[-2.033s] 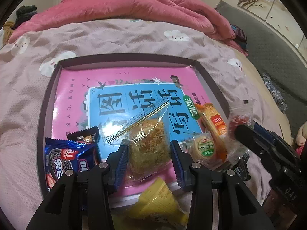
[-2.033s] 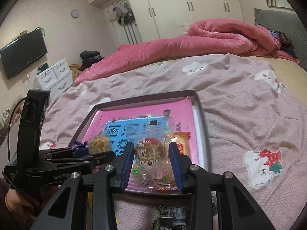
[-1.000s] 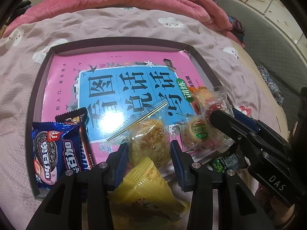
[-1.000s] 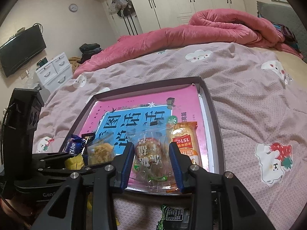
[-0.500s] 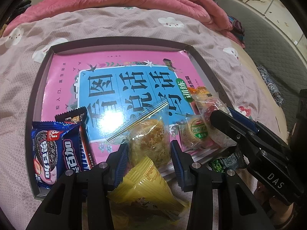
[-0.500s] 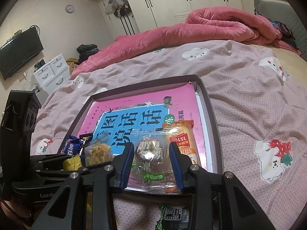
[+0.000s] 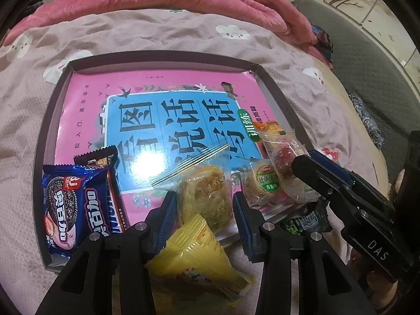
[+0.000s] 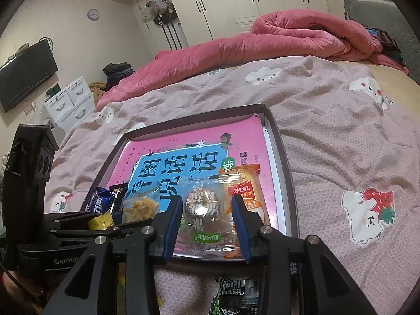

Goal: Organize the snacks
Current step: 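Lower both bagged pastries onto the book in the tray and open both tools, then withdraw both tools from the tray toward the remaining snacks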

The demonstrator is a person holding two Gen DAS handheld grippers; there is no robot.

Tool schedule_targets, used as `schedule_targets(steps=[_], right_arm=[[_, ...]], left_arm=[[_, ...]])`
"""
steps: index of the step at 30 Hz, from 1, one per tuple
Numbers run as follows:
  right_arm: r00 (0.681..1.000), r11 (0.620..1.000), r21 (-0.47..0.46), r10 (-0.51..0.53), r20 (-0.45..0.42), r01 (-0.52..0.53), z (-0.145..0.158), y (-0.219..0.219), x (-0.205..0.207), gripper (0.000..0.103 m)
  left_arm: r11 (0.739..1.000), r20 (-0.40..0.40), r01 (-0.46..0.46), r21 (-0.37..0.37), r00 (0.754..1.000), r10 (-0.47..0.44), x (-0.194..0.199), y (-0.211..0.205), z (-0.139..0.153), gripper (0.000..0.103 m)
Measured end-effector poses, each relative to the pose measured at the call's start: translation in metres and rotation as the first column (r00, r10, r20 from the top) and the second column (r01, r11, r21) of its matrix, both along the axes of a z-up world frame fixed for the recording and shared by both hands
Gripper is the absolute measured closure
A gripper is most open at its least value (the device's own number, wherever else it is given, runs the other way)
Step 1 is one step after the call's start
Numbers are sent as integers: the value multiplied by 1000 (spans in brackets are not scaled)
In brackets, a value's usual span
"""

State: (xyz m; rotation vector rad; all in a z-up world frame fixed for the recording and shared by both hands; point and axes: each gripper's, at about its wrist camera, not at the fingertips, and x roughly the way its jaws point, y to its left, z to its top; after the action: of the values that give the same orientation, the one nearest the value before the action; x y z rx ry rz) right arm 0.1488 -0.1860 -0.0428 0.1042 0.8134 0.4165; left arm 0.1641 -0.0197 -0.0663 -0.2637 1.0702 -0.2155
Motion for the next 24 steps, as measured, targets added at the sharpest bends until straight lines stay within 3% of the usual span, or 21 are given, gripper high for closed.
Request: schedule_targets(steps=[12,24], right_arm=[[1000,1000,-1,7,7,-7,2,1,-2,63],[1000,1000,9,-3,11,3,6,-2,-4,53]], left_arm=[[1000,20,-9,12,1000,8,-3,4,7,44],[1000,34,-22,14,999,21,-8,7,17,34]])
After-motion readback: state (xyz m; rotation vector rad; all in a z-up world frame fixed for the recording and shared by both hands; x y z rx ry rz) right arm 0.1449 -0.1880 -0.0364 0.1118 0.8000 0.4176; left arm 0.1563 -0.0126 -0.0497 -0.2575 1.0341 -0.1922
